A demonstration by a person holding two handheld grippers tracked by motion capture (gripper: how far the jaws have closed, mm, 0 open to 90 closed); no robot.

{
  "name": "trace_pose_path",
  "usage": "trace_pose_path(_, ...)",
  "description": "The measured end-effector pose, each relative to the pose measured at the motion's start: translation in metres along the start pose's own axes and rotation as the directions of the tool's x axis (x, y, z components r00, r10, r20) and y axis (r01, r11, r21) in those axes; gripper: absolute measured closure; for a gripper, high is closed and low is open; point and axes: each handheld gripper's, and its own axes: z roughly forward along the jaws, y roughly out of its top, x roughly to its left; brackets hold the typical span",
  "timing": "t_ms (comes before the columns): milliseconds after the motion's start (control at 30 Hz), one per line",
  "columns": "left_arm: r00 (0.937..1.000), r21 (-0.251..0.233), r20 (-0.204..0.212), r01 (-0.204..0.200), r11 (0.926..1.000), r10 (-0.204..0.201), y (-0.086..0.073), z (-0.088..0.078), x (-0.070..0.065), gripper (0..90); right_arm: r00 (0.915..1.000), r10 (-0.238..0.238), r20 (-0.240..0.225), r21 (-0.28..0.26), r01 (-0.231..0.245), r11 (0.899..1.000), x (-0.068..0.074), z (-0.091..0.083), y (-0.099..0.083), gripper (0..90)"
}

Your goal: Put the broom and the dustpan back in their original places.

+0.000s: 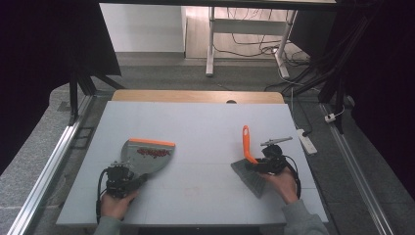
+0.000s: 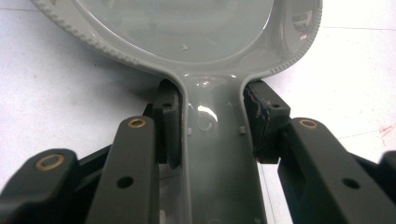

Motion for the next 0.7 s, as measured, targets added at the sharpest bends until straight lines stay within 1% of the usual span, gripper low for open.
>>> trace_pose_path(67,1.0,0.0,0.004,0.001,1.0,-0.001,0.0001,0.0,0.0,59.9,1.0,-0.005,0.002,0.002,0.005,1.0,-0.0021,0.001,0.0001,55.7)
trace_pose_path(200,0.9999,0.001,0.012,-0.002,1.0,0.002,-0.0002,-0.0003,-0.001,56.9,0.9995,-0.016,0.026,0.013,0.016,1.0,-0.0043,0.0036,0.0002,52.4)
trace_pose_path(233,0.9999,0.001,0.016,-0.003,1.0,0.003,-0.0002,-0.0005,-0.0012,55.5,0.9994,-0.02,0.029,0.017,0.019,1.0,-0.0051,0.0042,0.0001,51.9)
trace_pose_path(367,1.0,-0.013,0.006,-0.005,0.9999,0.005,-0.0005,-0.002,-0.0027,45.5,0.9996,-0.015,0.026,0.022,0.015,1.0,-0.0067,0.0061,0.0001,50.5)
trace_pose_path(500,0.9999,-0.016,0.01,-0.01,0.9998,0.01,-0.0004,-0.0033,-0.0017,40.4,0.9994,-0.018,0.03,0.027,0.018,0.999,-0.0069,0.0074,0.0003,49.4)
trace_pose_path(633,0.9999,-0.024,0.005,-0.015,0.9996,0.015,-0.0009,-0.0057,-0.0009,34.3,0.9991,-0.023,0.036,0.033,0.021,0.999,-0.0073,0.0084,0.0005,47.4)
trace_pose_path(667,0.9999,-0.027,0.005,-0.016,0.9995,0.016,-0.0012,-0.0064,-0.0007,33.0,0.9988,-0.024,0.043,0.034,0.022,0.999,-0.0072,0.0086,0.0006,46.8)
trace_pose_path(700,0.9998,-0.027,0.003,-0.02,0.9994,0.02,-0.0014,-0.0073,-0.0006,32.0,0.9978,-0.029,0.059,0.036,0.027,0.999,-0.0067,0.0087,0.0005,46.5)
